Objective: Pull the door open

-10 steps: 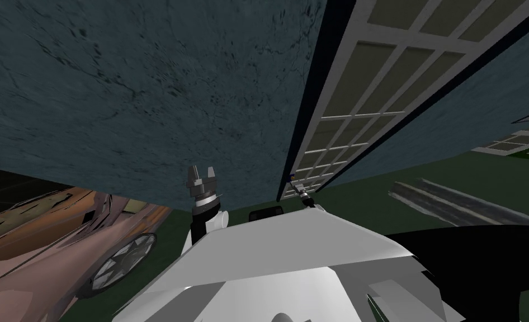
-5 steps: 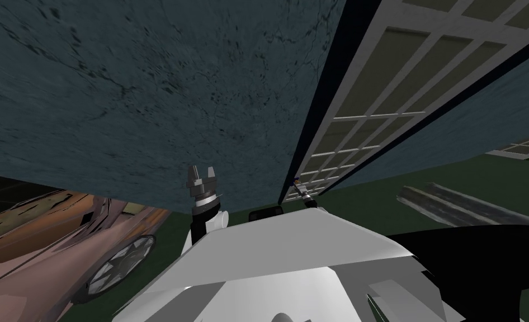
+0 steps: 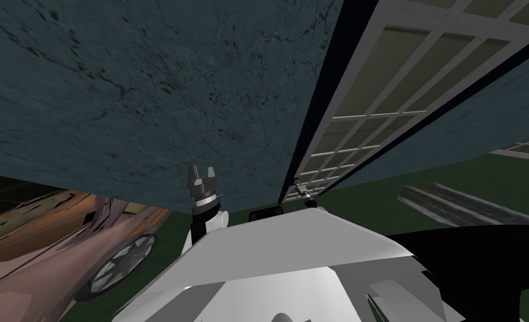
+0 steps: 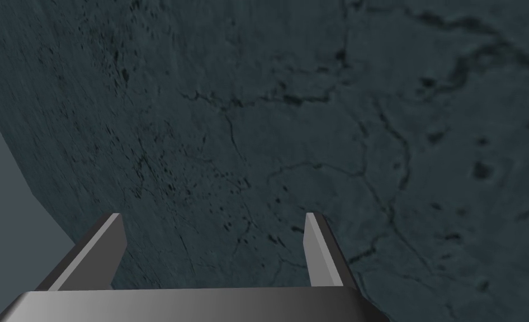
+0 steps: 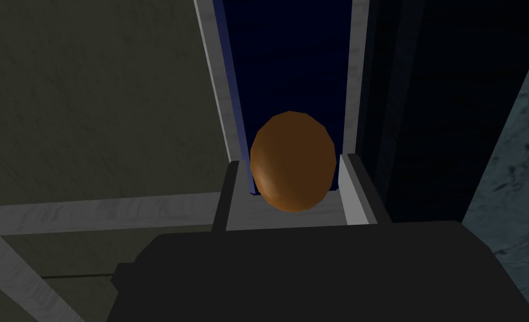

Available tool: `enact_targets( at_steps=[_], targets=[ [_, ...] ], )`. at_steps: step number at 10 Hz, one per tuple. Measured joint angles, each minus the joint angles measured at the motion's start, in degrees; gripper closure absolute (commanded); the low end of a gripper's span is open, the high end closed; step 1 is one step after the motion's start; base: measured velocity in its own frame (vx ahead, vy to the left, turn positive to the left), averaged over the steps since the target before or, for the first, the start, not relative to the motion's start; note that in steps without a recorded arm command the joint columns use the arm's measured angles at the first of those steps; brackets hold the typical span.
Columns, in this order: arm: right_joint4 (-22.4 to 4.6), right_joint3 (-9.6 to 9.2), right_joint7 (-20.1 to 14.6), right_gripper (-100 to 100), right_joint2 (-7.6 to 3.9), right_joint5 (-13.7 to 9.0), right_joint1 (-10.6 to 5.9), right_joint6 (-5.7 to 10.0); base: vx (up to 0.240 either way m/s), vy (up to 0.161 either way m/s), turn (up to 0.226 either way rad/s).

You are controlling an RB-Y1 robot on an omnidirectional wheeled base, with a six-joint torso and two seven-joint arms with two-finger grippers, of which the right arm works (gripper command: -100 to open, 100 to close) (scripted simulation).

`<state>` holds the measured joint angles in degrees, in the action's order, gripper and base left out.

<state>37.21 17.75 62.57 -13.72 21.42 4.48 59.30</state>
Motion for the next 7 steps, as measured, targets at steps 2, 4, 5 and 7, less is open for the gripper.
enact_targets(
  at_steps=[2, 4, 5, 7],
  targets=[
    [-0.06, -0.33, -2.14, 100, -0.19, -1.03, -0.16, -0.08, -0.066, -0.029, 0.071],
    [-0.01, -0.75, -4.29, 100, -0.21, -1.84, -0.29, -0.24, -0.041, -0.013, 0.041],
    [-0.02, -0.93, -5.19, 100, -0.23, -2.21, -0.31, -0.3, -0.036, -0.01, 0.035],
    [-0.04, -1.24, -7.04, 100, -0.3, -2.99, -0.36, -0.42, -0.038, -0.017, 0.049]
  ],
)
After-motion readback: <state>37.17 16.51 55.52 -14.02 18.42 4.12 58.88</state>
